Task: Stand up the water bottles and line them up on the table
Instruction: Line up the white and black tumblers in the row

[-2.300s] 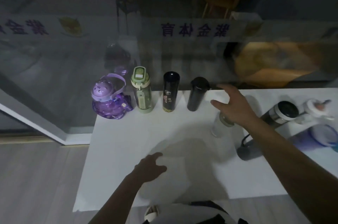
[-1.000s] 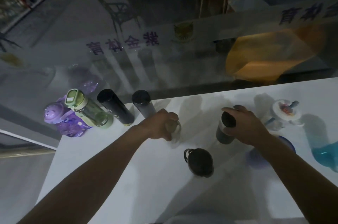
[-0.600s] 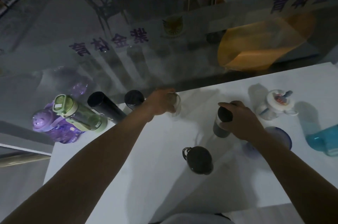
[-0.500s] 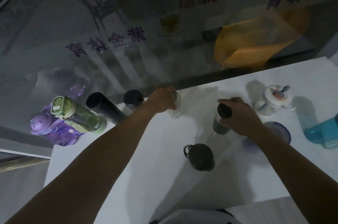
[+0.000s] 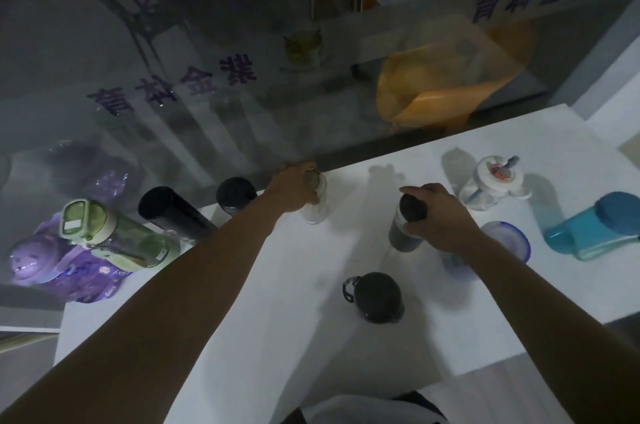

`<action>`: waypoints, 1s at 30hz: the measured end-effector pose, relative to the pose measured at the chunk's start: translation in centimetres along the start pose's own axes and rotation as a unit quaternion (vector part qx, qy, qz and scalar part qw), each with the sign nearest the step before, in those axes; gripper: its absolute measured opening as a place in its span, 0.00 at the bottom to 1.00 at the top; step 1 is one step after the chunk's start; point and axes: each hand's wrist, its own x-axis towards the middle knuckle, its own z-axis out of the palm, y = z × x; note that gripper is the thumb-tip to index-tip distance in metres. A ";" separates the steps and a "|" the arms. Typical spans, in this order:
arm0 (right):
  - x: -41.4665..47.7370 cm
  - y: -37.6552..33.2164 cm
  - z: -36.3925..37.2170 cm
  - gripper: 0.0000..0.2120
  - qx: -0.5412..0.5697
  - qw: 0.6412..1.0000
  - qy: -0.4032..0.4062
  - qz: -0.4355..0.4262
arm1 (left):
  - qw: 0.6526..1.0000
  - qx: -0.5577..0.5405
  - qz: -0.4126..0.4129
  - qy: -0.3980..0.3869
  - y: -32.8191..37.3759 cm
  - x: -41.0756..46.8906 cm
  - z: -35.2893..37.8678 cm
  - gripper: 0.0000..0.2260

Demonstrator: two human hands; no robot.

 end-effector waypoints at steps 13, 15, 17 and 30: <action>0.1 1.8 0.8 0.35 -0.015 0.999 0.019 -0.042 | 0.980 -0.107 0.039 0.165 -0.7 -4.8 2.2 0.36; 0.1 1.9 0.7 0.33 -0.020 0.998 0.015 -0.054 | 0.968 -0.148 0.022 0.201 -1.2 -7.5 4.4 0.35; 0.4 1.9 0.4 0.32 -0.030 0.998 0.012 -0.057 | 0.961 -0.180 -0.006 0.212 -1.9 -10.0 7.1 0.36; 7.5 -3.7 -1.4 0.35 0.004 0.996 -0.035 -0.081 | 0.967 -0.058 -0.248 -0.026 -8.7 -19.7 18.3 0.39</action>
